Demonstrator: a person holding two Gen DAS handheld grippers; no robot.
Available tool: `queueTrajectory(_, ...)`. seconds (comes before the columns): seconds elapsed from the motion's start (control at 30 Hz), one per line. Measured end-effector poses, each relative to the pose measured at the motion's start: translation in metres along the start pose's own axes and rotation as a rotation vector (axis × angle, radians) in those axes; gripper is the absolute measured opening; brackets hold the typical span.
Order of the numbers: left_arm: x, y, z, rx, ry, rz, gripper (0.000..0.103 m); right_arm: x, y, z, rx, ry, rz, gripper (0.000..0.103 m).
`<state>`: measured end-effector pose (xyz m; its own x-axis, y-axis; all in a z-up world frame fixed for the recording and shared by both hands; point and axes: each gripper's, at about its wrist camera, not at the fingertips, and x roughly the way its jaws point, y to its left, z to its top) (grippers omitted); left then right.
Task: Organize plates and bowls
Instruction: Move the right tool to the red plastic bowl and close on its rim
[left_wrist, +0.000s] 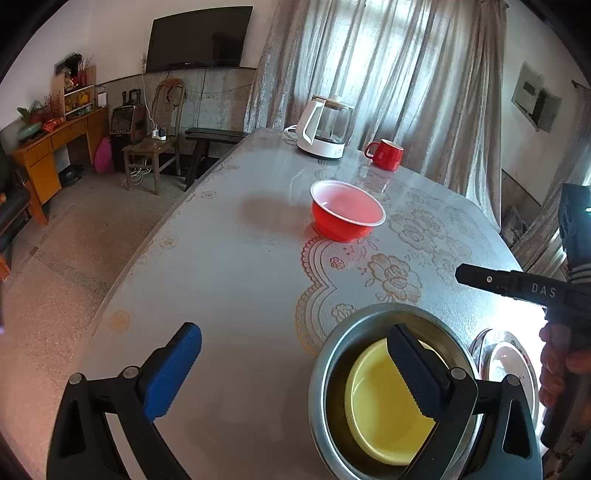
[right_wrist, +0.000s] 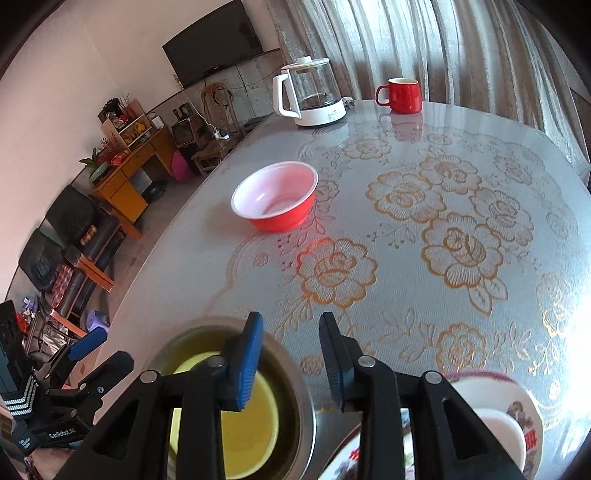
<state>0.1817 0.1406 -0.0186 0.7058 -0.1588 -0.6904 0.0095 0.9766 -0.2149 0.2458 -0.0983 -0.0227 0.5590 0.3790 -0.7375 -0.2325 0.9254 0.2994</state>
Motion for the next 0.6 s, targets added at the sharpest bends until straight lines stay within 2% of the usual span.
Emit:
queueTrajectory(0.13, 0.003, 0.013, 0.009, -0.043, -0.002, -0.006, 0.102, 0.011, -0.006, 0.031, 0.005, -0.025, -0.029, 0.037)
queueTrajectory(0.23, 0.007, 0.018, 0.01, -0.068, 0.006, 0.001, 0.102, 0.026, -0.013, 0.054, 0.016, -0.038, -0.013, 0.039)
queueTrajectory(0.6, 0.036, 0.03, 0.019, -0.131, 0.05, -0.011, 0.102, 0.106, -0.033, 0.104, 0.105, 0.035, 0.016, 0.04)
